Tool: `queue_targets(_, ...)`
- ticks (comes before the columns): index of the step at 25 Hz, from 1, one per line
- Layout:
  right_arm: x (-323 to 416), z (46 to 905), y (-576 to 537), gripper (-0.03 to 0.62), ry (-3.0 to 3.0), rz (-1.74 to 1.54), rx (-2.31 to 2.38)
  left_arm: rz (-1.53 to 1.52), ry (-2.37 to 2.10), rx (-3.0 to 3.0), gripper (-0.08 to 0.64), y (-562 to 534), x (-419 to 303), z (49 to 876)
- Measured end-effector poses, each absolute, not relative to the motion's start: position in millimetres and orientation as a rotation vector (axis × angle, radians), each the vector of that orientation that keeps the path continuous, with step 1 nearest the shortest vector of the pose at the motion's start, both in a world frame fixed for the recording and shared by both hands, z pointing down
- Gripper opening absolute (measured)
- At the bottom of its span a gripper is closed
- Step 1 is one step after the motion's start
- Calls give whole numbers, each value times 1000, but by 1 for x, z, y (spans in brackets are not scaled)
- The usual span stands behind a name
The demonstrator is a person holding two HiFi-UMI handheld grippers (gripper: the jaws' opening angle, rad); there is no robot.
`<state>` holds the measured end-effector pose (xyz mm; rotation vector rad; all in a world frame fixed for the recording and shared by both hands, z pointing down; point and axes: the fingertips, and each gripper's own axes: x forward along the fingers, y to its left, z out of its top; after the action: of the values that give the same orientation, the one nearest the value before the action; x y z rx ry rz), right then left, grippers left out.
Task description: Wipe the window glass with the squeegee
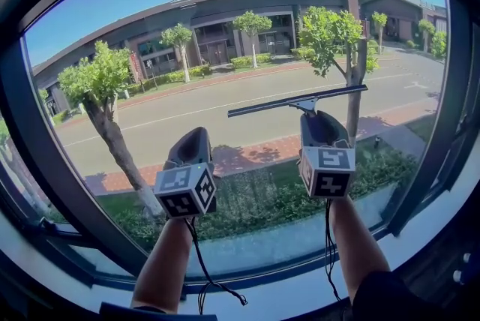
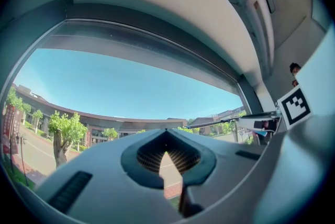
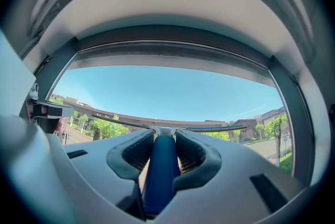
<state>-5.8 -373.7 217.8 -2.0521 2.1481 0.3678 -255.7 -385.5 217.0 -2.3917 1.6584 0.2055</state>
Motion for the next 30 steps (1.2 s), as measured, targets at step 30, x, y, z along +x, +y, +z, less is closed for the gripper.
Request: queue_targets(30, 10, 319, -374, 132, 2186, 252, -2101, 113, 1710, -2429, 2, -395, -240, 282)
